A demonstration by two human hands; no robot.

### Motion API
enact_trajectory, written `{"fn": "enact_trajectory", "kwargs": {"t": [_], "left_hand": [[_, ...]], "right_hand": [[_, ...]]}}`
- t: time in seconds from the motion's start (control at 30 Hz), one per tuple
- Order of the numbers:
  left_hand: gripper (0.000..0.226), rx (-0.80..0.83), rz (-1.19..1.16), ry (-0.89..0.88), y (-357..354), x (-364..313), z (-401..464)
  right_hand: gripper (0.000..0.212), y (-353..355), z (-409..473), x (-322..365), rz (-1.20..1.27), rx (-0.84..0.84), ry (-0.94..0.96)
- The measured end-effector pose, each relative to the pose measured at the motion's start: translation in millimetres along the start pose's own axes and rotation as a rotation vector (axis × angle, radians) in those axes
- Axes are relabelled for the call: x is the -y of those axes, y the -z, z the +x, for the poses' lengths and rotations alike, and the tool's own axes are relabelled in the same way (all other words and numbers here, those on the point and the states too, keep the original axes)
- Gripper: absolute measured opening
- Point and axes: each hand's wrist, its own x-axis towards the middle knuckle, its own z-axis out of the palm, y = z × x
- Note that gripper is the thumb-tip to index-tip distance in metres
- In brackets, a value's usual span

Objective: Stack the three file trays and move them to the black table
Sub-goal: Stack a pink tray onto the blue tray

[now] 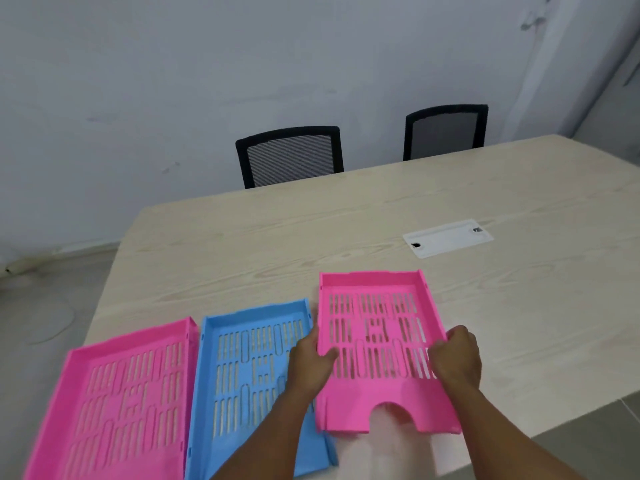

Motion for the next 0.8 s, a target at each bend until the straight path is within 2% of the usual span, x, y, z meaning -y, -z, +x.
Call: {"fn": "enact_trajectory", "kwargs": {"t": [0.17,0.4,0.6,0.8], "left_hand": [[0.063,-0.188,-0.063,-0.017,55.7,-7.9,-17.4],[0.051,-0.436,-0.131,0.056,128.7,39.7,-44.8],[0.05,-0.538,-0.137,0.105,159.7,77.1,-79.1],[0.053,-0.537,-0.193,0.134,164.7,101.8,-88.3]], "right_hand": [[0.025,-29.4,-22.2,35.1,0.063,0.042,0.138],[0.025,-84.7,-79.6,75.2,0.088,0.177,0.311],[0.021,-119.1,-117.3,89.2,0.104,0.277,0.419],[0.021,-134.9,-133.9,88.5,0.09,0.313,0.448]]}}
